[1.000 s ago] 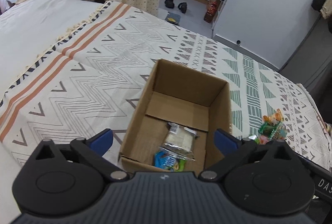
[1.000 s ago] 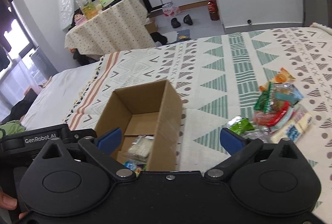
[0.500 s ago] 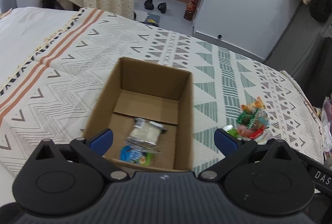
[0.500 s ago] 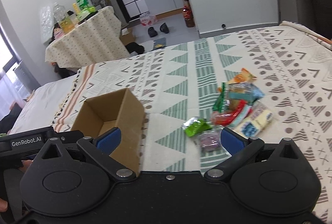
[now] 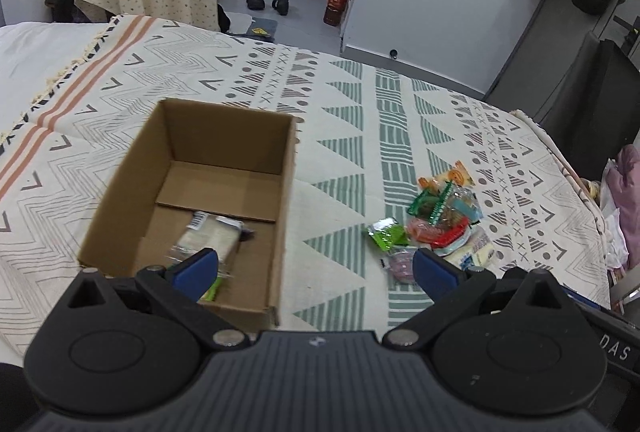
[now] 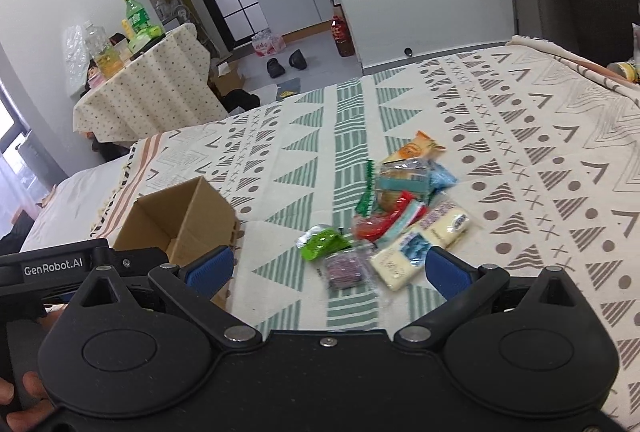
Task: Organize snacks
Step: 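Move both grippers back from the box toward the snack pile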
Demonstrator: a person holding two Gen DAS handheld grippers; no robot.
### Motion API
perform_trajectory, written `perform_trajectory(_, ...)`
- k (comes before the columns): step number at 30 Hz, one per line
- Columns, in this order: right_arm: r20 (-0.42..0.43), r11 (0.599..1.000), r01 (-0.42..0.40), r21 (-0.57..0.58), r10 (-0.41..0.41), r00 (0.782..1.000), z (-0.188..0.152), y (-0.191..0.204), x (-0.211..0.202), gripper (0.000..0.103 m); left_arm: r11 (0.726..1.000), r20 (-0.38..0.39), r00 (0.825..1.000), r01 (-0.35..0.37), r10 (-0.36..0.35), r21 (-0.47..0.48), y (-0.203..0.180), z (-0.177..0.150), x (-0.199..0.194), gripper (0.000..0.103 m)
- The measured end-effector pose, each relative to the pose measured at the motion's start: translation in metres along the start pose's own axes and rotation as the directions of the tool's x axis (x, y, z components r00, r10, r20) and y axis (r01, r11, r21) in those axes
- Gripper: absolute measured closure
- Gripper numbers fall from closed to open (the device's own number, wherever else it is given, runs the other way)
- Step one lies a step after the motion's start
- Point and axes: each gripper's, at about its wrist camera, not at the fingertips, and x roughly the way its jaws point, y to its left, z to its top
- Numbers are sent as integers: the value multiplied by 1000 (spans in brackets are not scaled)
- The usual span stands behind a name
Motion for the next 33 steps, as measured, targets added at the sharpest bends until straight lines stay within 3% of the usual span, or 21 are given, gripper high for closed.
perform_trajectory(15, 23, 996, 53, 78, -55, 998, -5, -62, 2, 0, 998, -22, 999, 28, -26, 63, -47, -8, 19, 1)
perform_trajectory(19, 19, 993, 39, 110, -41, 999, -9, -76, 10, 7, 997, -27, 999, 33, -32, 72, -57, -12, 29, 3)
perform_trajectory(24, -26, 985, 4, 171, 0, 1000, -12, -89, 27, 26, 996, -36, 999, 37, -34, 84, -68, -15, 45, 12)
perform_trajectory(33, -53, 977, -19, 212, 31, 998, -11, -101, 52, 35, 997, -71, 997, 44, -40, 65, -80, -15, 79, 33)
